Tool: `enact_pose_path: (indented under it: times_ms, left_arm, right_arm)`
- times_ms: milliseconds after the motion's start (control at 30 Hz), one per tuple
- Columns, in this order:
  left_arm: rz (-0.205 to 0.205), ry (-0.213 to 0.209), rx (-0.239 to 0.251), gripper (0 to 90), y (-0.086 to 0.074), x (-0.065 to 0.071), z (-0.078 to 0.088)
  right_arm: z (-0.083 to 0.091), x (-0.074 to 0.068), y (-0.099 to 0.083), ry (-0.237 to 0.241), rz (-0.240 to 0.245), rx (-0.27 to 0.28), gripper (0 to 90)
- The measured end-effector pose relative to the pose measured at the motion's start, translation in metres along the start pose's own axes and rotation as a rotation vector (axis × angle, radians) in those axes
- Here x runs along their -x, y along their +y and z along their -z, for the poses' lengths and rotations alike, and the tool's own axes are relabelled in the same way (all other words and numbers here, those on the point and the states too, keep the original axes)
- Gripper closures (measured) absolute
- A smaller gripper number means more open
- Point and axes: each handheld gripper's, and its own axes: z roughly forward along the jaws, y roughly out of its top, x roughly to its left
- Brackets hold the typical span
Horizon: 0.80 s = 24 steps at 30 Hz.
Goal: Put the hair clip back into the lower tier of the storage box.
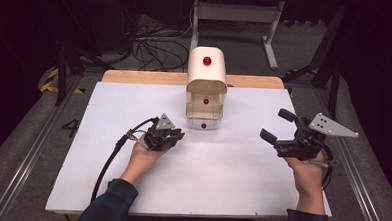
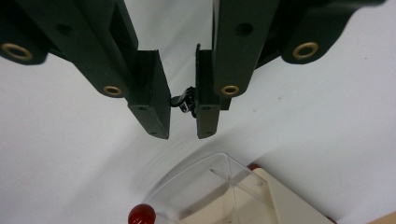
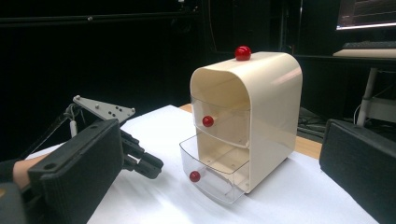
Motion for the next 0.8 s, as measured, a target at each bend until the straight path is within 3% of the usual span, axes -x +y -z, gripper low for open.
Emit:
enact_pose_path:
  times_ms: [467,533,800]
  left_arm:
    - [-0.027,0.011,0.054,76.5,0.014,0.002,0.007]
    - [-0.008,-0.006,0.063,76.5,0.016,0.004,0.008]
    - [-0.021,0.006,0.091,76.5,0.025,0.003,0.010]
  right_arm:
    - [0.001,0.000,0.000,0.007,0.005,0.014,0.2]
    - [0.000,0.000,0.000,0.007,0.005,0.011,0.2]
    - [0.000,0.000,0.000,0.009,0.003,0.011,0.2]
